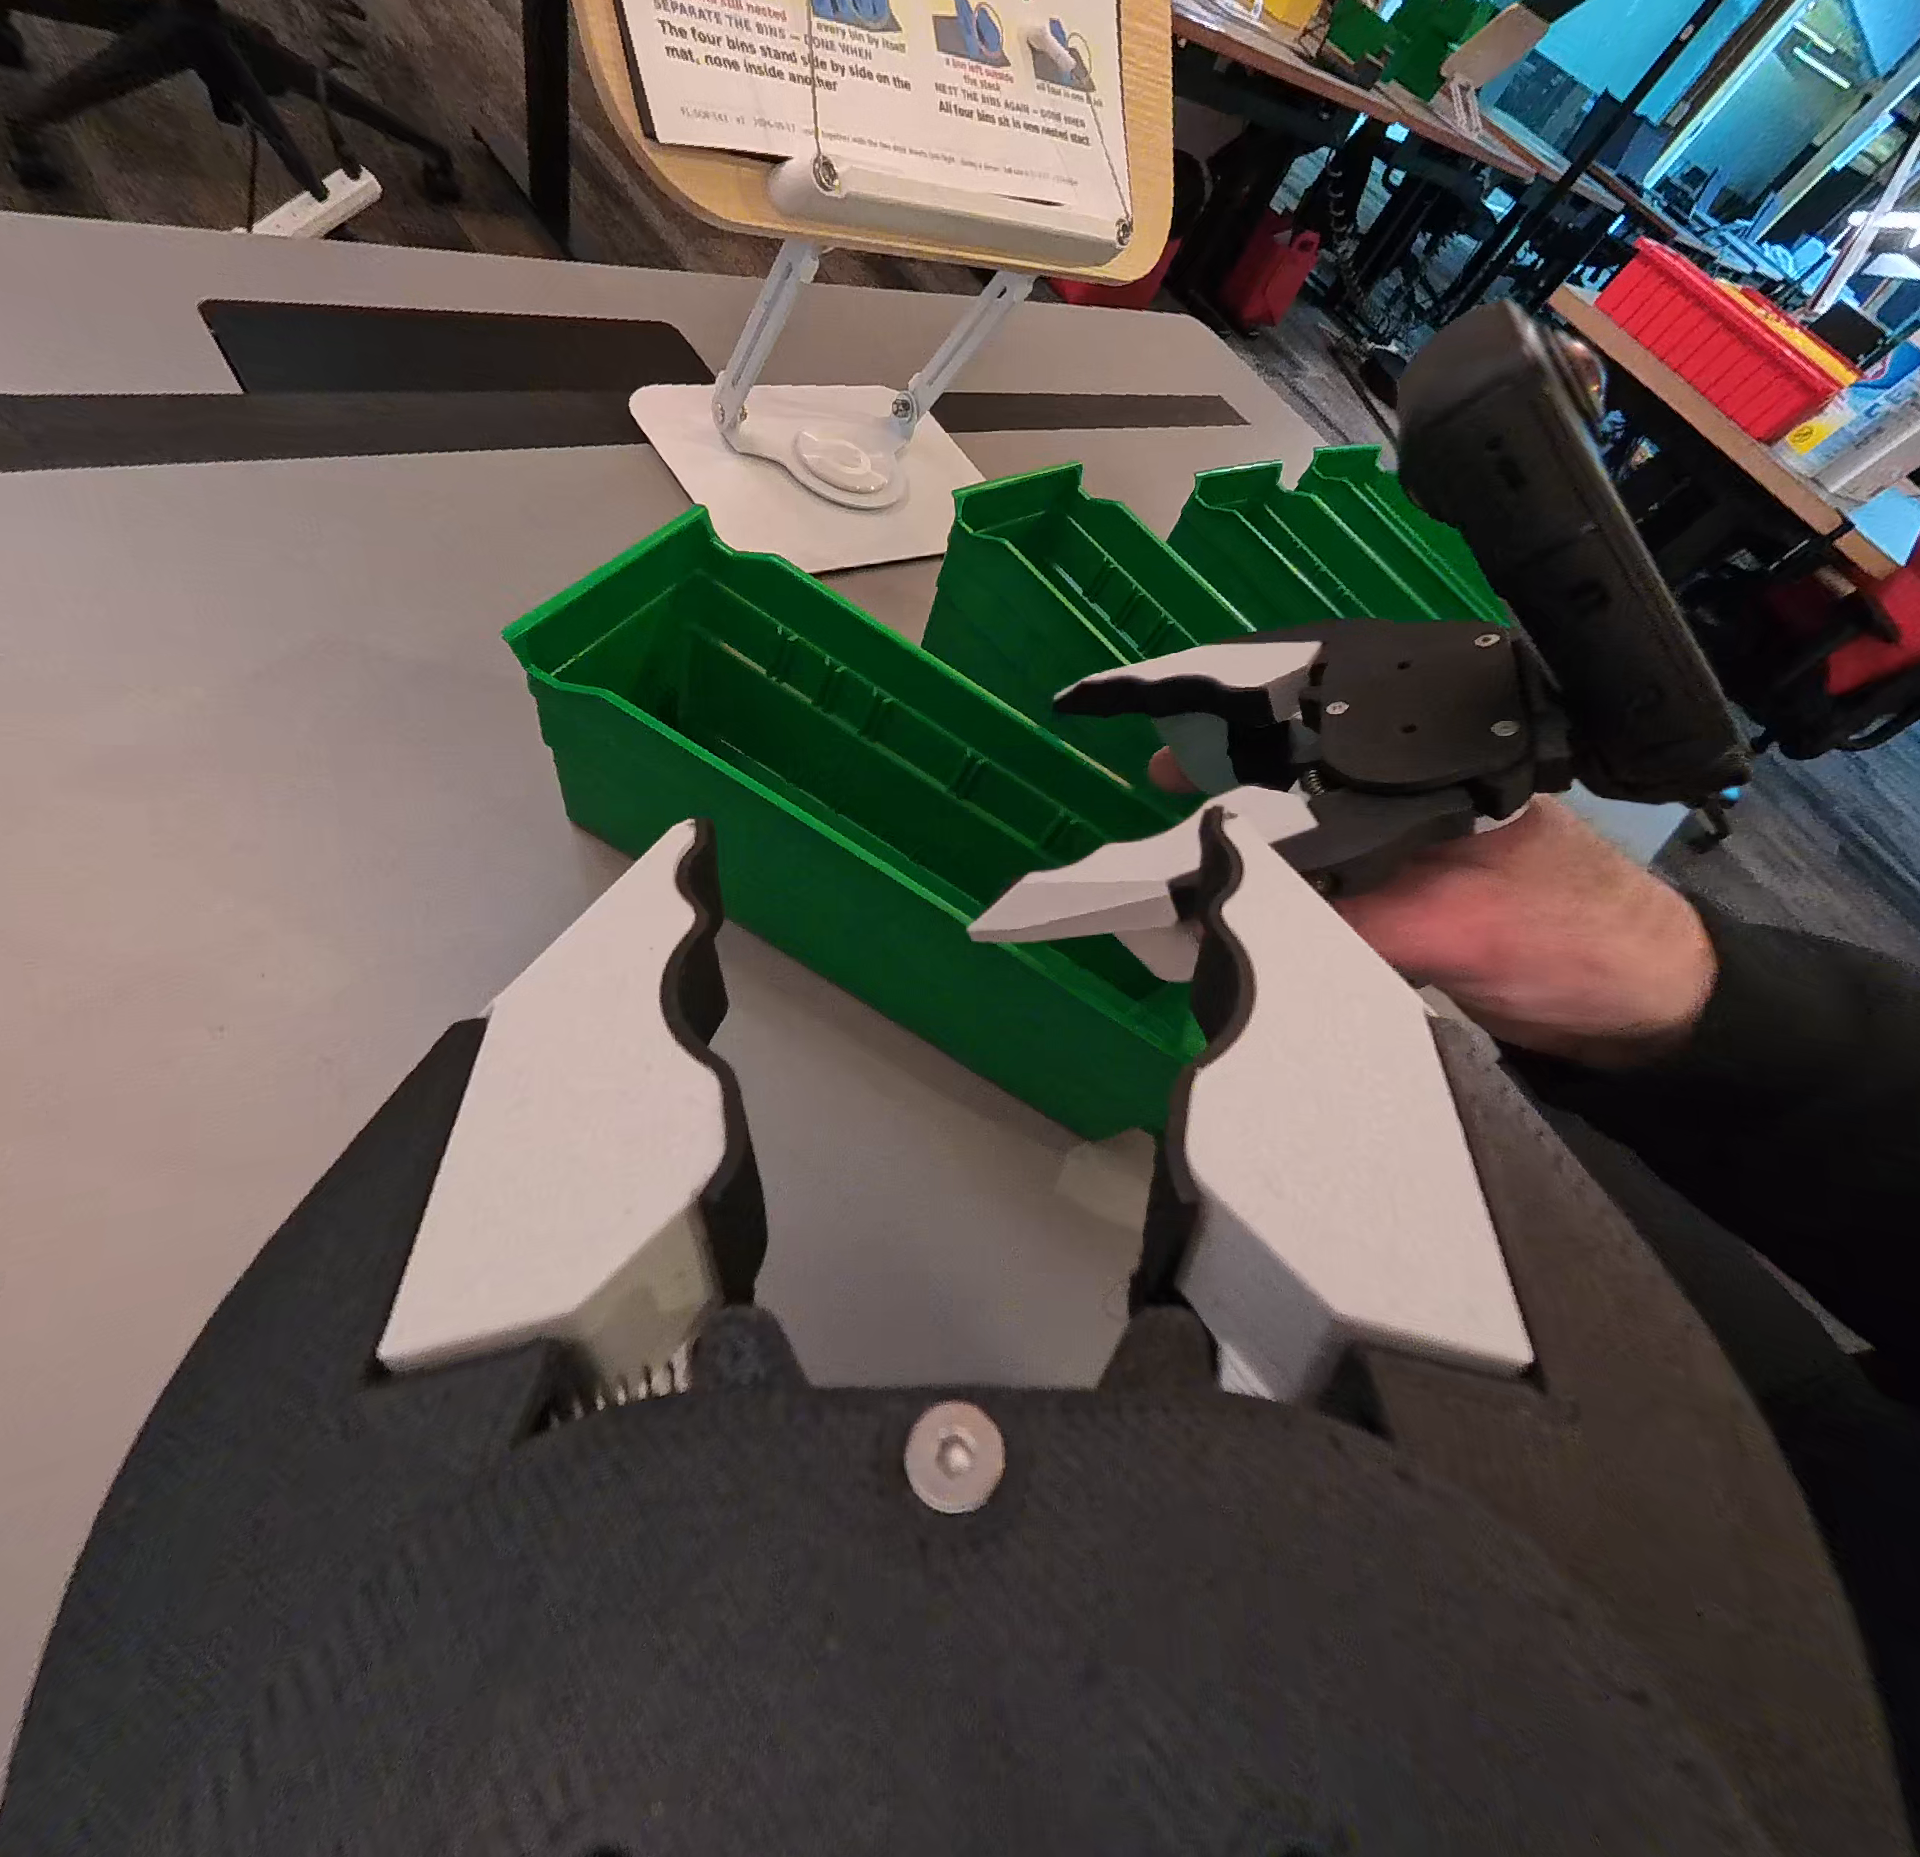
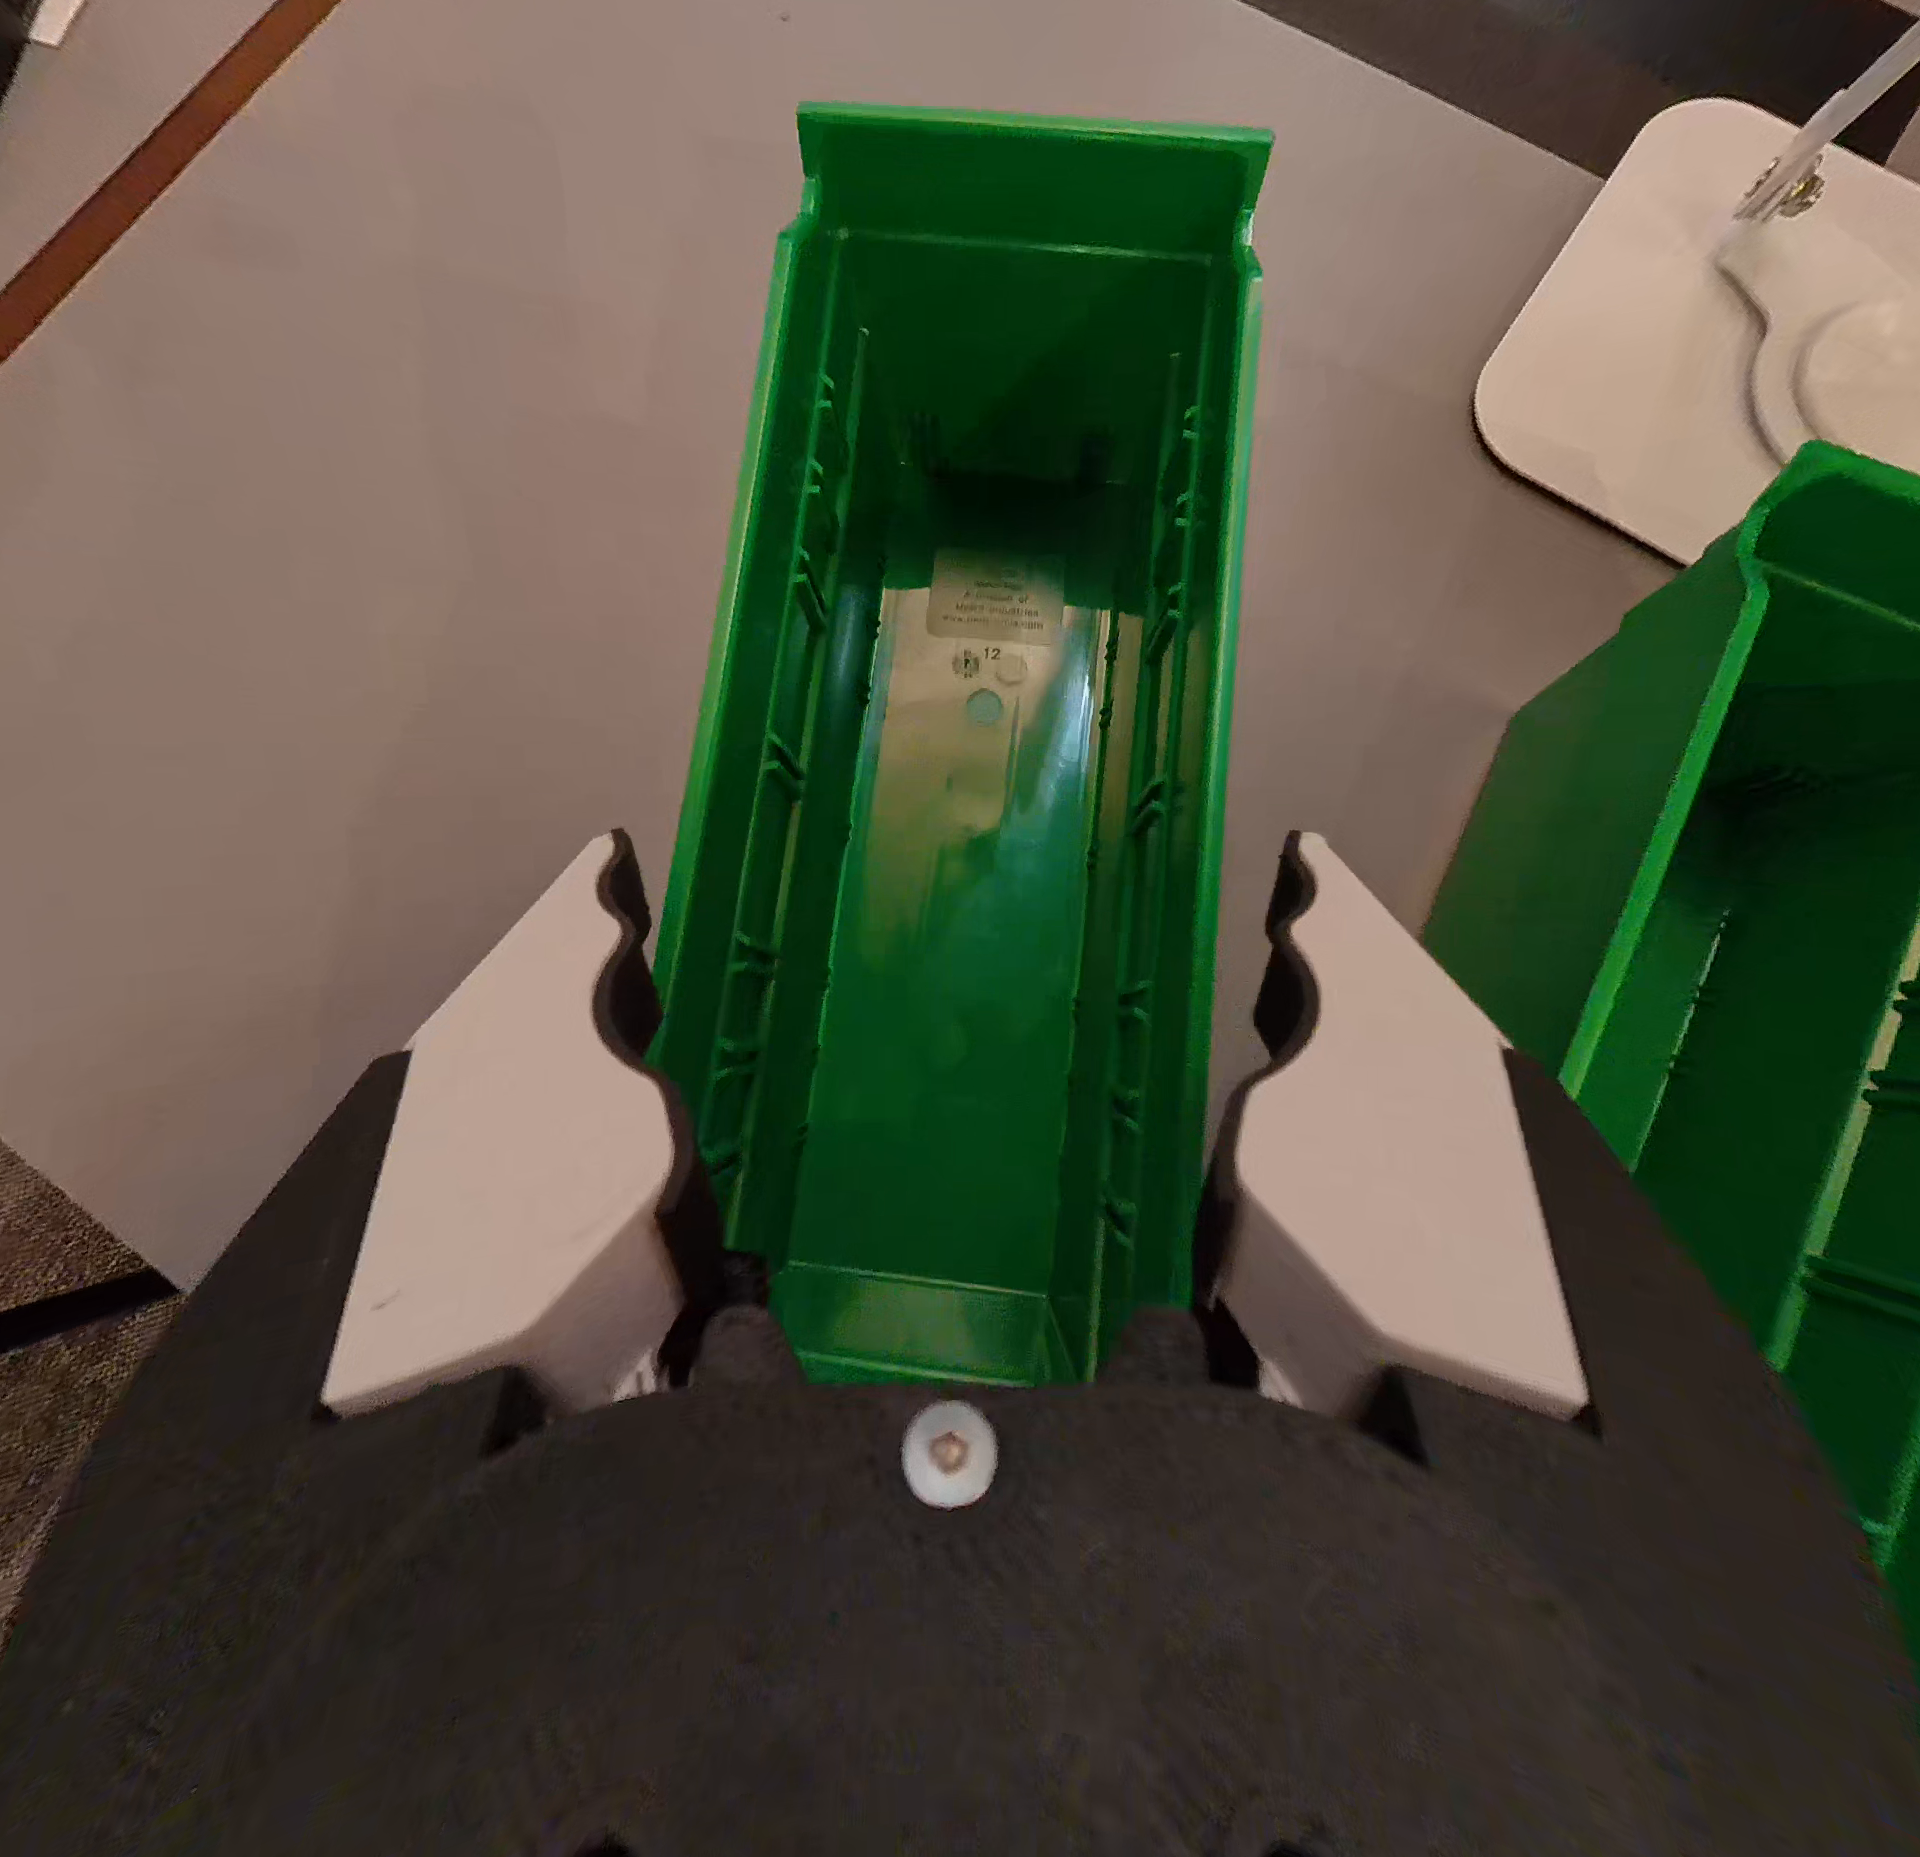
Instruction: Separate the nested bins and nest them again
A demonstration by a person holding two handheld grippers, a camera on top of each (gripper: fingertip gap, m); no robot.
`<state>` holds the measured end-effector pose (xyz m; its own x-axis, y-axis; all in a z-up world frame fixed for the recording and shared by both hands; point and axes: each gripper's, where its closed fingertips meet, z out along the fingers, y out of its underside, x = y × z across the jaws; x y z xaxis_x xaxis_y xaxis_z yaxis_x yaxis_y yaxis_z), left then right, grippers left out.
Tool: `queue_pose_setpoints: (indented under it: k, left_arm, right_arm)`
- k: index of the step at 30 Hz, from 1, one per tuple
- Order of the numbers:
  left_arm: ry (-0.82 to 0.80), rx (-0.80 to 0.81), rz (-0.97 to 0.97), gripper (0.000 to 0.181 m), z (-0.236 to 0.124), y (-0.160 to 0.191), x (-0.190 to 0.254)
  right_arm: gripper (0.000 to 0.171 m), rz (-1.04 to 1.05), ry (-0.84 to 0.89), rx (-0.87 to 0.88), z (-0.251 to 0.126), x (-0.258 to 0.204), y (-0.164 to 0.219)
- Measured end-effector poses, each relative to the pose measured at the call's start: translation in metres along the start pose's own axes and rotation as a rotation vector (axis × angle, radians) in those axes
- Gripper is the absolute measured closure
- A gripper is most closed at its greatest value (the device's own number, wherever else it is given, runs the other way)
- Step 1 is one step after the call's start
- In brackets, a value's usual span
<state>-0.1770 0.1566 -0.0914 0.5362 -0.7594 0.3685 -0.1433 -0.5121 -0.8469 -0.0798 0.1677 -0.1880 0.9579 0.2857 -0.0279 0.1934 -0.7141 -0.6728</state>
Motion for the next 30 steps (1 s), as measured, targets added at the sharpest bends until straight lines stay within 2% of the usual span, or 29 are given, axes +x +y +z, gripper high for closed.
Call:
queue_pose_setpoints:
  k: [6,18,23,30]
  left_arm:
    - [0.022,0.012,-0.008,0.091,0.002,-0.003,0.004]
    - [0.022,-0.011,-0.001,0.091,0.005,0.001,0.007]
    - [0.016,-0.028,-0.002,0.086,0.007,0.005,0.006]
    - [0.011,-0.056,0.006,0.078,0.018,0.01,0.008]
  right_arm:
    - [0.04,0.042,-0.129,-0.101,-0.005,-0.013,0.034]
    - [0.049,0.103,-0.361,-0.086,-0.02,-0.071,0.049]
    - [0.049,0.044,-0.331,-0.017,-0.031,-0.068,0.045]
    - [0.052,-0.064,-0.265,0.1,-0.075,-0.037,0.039]
